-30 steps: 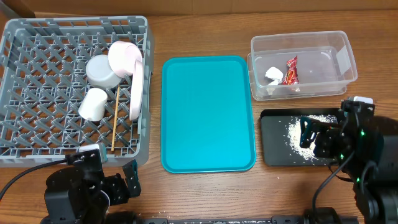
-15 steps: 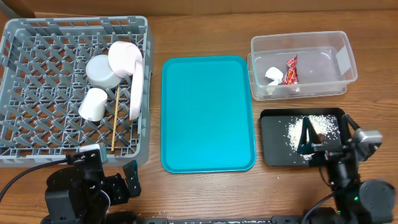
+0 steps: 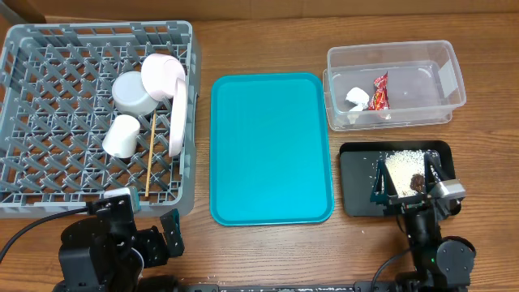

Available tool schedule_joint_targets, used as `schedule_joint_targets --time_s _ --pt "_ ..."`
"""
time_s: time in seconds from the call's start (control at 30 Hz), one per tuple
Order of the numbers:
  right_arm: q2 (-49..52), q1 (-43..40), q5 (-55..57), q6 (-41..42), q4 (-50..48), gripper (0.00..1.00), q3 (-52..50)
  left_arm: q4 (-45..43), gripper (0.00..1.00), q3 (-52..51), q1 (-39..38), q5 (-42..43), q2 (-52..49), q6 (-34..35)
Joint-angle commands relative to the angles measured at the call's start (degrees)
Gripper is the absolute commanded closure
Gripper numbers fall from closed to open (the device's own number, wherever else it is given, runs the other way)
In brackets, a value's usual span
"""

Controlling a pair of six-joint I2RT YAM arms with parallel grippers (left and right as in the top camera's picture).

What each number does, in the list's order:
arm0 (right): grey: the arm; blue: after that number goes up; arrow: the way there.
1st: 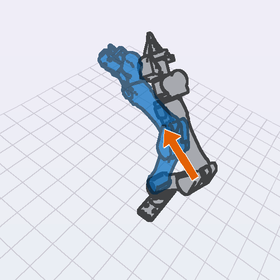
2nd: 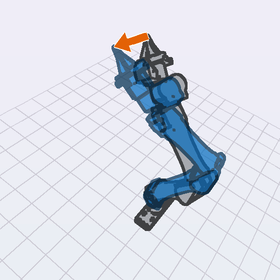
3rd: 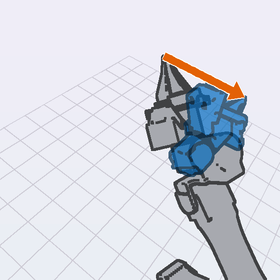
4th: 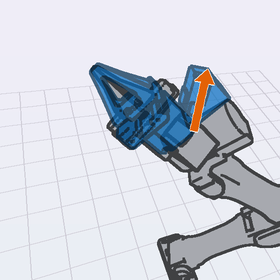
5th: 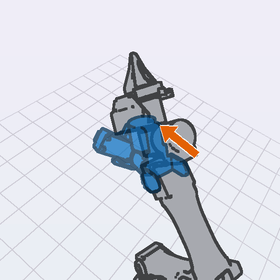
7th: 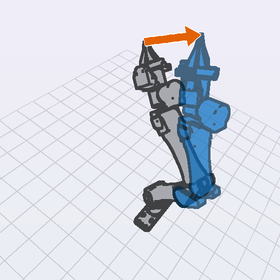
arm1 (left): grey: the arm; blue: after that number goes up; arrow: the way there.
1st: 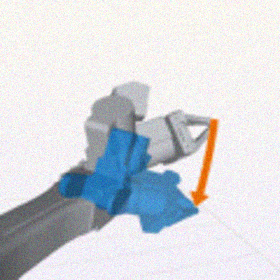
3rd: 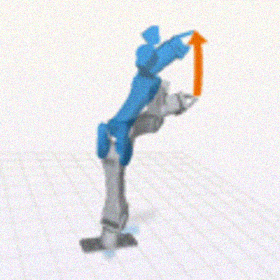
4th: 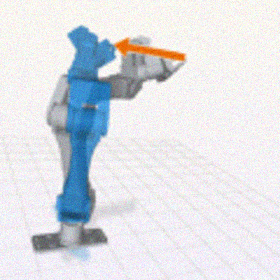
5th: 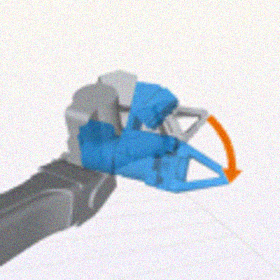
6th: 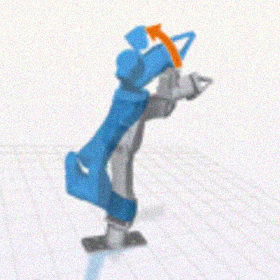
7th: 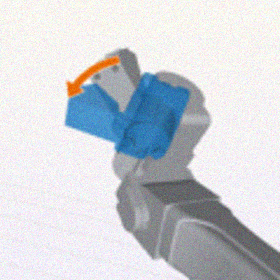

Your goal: Sort waste into correct bins and load items into the dishwasher

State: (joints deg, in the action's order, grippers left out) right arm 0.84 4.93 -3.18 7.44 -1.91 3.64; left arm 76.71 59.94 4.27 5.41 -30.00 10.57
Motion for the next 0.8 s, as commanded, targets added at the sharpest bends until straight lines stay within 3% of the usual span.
schedule_joint_targets --time_s 0.0,0.13,0.77 --pt "-0.7 0.3 -0.3 -0.2 0.9 0.0 -1.8 -0.2 0.0 0.0 0.2 0.6 0.4 0.8" --pt "-0.7 0.3 0.1 -0.2 6.5 0.0 -3.1 -0.2 0.0 0.0 0.2 0.6 0.4 0.8" --pt "-0.6 0.3 0.6 -0.2 6.5 0.0 -3.1 -0.2 0.0 0.0 0.2 0.6 0.4 0.8"
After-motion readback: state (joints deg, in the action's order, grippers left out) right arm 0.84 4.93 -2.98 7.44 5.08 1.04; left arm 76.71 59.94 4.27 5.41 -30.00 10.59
